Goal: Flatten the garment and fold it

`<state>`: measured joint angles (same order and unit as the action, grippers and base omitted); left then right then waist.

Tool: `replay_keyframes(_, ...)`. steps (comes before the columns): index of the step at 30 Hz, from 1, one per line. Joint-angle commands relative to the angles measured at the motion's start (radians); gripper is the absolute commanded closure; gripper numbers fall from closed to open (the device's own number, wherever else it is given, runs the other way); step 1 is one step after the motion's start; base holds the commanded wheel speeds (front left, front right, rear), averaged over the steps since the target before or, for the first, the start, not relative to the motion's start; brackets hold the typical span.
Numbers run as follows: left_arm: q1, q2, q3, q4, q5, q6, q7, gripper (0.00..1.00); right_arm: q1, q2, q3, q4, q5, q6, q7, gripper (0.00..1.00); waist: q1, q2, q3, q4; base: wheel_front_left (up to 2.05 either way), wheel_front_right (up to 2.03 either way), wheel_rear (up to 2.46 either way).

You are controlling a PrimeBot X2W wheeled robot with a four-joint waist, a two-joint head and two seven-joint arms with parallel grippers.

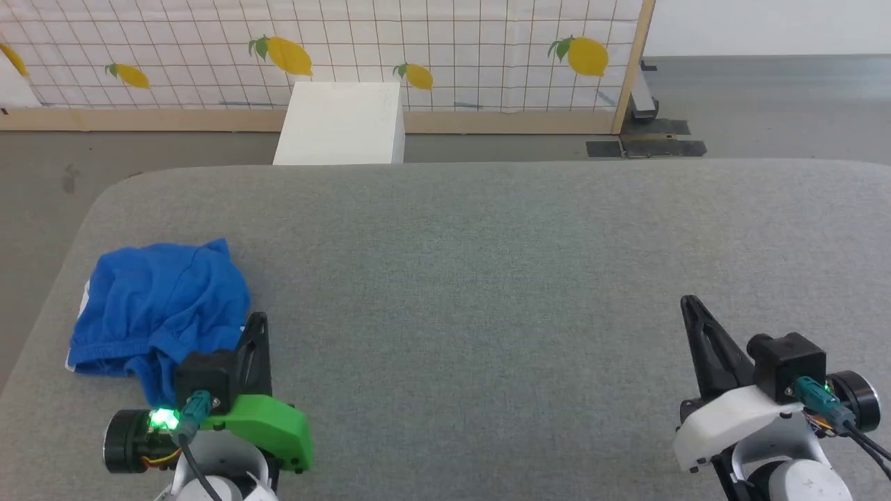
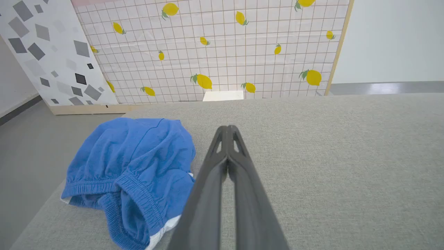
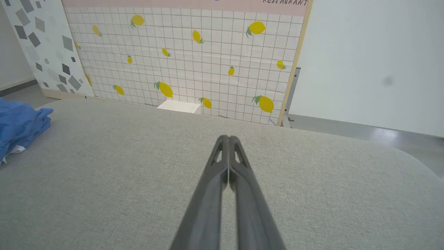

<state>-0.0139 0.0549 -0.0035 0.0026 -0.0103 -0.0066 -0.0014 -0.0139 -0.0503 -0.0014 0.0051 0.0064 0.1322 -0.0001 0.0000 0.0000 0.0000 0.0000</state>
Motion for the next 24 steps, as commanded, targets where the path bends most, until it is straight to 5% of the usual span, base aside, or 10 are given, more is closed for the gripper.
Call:
replay_keyframes(1,0.014,-0.005,0.004,-0.003,0.01,0.007,0.001,1.0,0.014,0.0,0.001,-0.005,-0.006,-0.002,0.0,1.0,0.0,0.0,0.0,0.0,0.0,0.0,0.0)
replay_keyframes(11,0.014,-0.005,0.004,-0.003,0.01,0.007,0.001,1.0,0.014,0.0,0.001,-0.005,-0.006,-0.002,0.0,1.0,0.0,0.0,0.0,0.0,0.0,0.0,0.0)
replay_keyframes(12,0.0,0.0,0.0,0.0,0.0,0.0,0.0,0.0,0.0,0.0,0.0,0.0,0.0,0.0,0.0,0.0,0.0,0.0,0.0,0.0,0.0,0.0,0.0)
replay_keyframes(24,0.001,0.0,-0.006,0.013,-0.011,-0.002,-0.016,0.0,0.005,0.0,-0.003,0.018,0.021,0.0,-0.017,0.0,0.0,0.0,0.0,0.0,0.0,0.0,0.0)
